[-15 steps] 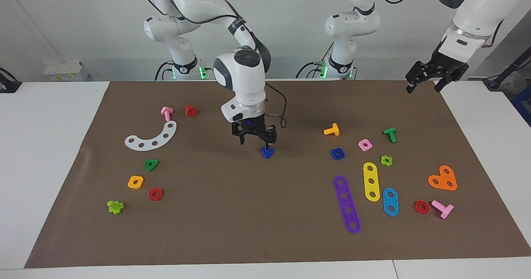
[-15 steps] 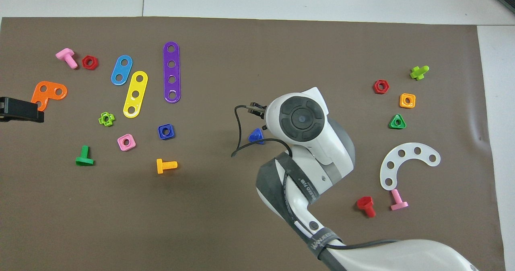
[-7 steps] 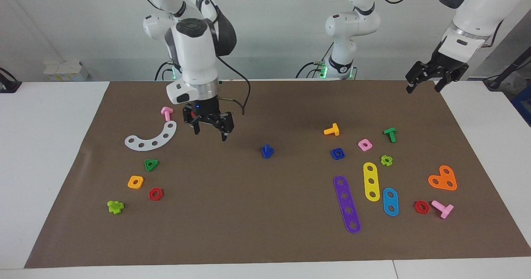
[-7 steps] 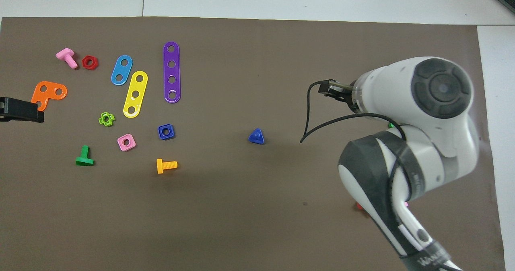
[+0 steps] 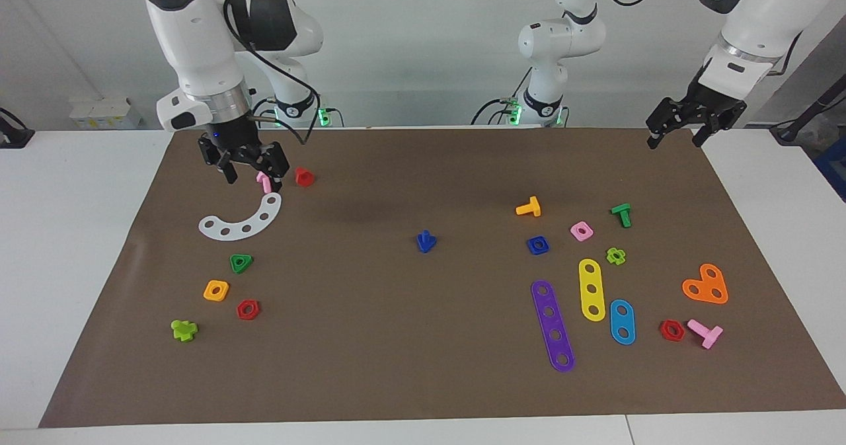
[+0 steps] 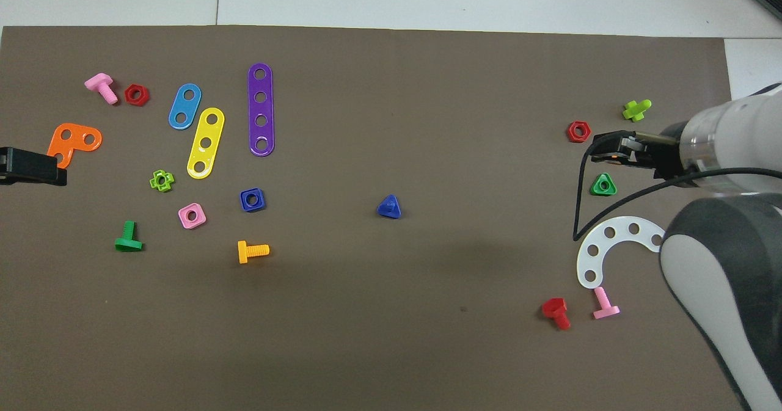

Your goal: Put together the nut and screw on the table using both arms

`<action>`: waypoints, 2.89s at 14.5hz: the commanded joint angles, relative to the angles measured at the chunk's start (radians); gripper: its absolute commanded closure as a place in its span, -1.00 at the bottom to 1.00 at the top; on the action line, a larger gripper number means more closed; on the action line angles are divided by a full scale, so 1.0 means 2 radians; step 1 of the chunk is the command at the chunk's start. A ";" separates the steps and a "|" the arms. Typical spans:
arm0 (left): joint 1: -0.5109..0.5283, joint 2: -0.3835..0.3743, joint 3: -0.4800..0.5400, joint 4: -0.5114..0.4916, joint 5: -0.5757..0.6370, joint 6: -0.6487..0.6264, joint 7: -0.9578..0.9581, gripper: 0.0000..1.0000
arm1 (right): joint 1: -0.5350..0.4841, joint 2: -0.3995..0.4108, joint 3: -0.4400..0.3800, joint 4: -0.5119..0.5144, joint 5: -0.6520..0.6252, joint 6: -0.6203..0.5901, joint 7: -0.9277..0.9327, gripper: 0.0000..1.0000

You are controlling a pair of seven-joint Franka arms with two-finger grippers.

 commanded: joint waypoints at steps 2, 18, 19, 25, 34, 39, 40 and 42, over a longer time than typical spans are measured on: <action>0.006 -0.012 -0.003 -0.013 -0.005 0.000 0.005 -1.00 | -0.032 0.008 0.003 0.056 0.011 -0.053 -0.073 -1.00; 0.006 -0.012 -0.003 -0.013 -0.005 0.001 0.005 -1.00 | -0.031 0.022 0.004 0.109 0.011 -0.168 -0.144 -1.00; 0.006 -0.012 -0.003 -0.013 -0.005 0.001 0.005 -1.00 | -0.031 0.020 0.004 0.106 0.011 -0.167 -0.147 -1.00; -0.003 -0.013 -0.005 -0.013 -0.006 -0.004 0.001 -1.00 | -0.031 0.020 0.004 0.107 0.005 -0.161 -0.145 -1.00; -0.062 0.014 -0.008 -0.045 -0.005 0.049 -0.049 -1.00 | -0.041 0.021 0.004 0.107 0.010 -0.162 -0.145 -1.00; -0.112 0.081 -0.008 -0.101 -0.006 0.182 -0.150 -0.88 | -0.041 0.021 0.004 0.107 0.010 -0.162 -0.146 -1.00; -0.114 0.078 -0.008 -0.135 -0.006 0.227 -0.150 -0.86 | -0.041 0.021 0.004 0.107 0.010 -0.162 -0.146 -1.00; -0.115 0.090 -0.008 -0.164 -0.006 0.280 -0.150 -0.79 | -0.041 0.021 0.004 0.107 0.010 -0.162 -0.145 -1.00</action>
